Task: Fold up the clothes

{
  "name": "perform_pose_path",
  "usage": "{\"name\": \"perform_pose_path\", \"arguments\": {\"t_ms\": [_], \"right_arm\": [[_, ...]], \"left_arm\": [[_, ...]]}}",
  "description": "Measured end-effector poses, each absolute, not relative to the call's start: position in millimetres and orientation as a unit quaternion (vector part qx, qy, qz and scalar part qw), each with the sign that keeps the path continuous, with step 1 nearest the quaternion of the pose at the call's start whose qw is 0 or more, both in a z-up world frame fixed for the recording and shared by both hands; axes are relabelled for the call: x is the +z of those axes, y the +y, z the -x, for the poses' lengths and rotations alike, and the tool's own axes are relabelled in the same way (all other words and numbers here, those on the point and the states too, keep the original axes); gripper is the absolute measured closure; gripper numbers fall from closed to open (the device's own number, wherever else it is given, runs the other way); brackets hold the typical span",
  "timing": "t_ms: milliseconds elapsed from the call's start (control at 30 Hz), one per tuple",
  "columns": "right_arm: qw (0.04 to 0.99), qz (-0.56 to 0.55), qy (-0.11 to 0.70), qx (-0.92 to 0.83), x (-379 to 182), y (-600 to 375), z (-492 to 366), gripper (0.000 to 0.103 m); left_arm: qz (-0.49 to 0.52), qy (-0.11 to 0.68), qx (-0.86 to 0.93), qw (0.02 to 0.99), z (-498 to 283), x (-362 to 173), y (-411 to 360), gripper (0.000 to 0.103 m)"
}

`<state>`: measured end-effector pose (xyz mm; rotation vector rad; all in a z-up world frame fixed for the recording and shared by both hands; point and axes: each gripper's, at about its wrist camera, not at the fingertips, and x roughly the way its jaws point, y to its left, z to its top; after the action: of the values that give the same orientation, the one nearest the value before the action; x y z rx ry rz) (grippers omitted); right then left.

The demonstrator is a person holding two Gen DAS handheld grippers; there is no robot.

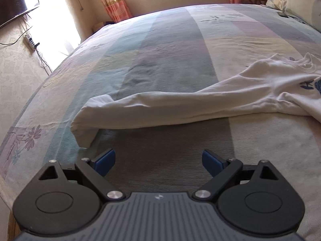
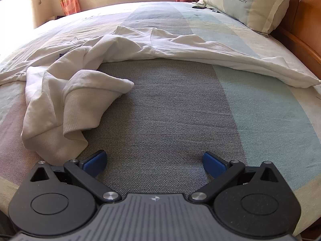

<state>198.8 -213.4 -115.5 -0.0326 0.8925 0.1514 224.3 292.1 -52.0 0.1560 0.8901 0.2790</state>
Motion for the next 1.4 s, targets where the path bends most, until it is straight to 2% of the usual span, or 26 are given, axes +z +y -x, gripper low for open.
{"name": "perform_pose_path", "arguments": {"t_ms": [233, 367, 633, 833, 1100, 1400], "right_arm": [[0.879, 0.012, 0.473, 0.063, -105, -213, -195, 0.000], [0.885, -0.009, 0.451, 0.110, -96, -216, -175, 0.000], [0.894, -0.013, 0.428, 0.132, -112, -223, -161, 0.000], [0.917, -0.001, 0.375, 0.134, -122, -228, -150, 0.000], [0.937, 0.001, 0.322, 0.134, -130, -230, -138, 0.000], [0.946, 0.005, 0.292, 0.140, -136, -232, -129, 0.000]], "left_arm": [[-0.109, 0.409, 0.013, 0.906, -205, -29, 177, 0.010], [-0.115, 0.389, -0.045, 0.913, -198, -16, 118, 0.010], [-0.109, 0.373, -0.114, 0.914, -181, -18, 11, 0.010], [-0.109, 0.376, -0.124, 0.912, -169, -29, -33, 0.010], [-0.107, 0.375, -0.123, 0.912, -174, -42, -48, 0.010], [-0.154, 0.368, -0.125, 0.909, -225, -57, -82, 0.010]]}}
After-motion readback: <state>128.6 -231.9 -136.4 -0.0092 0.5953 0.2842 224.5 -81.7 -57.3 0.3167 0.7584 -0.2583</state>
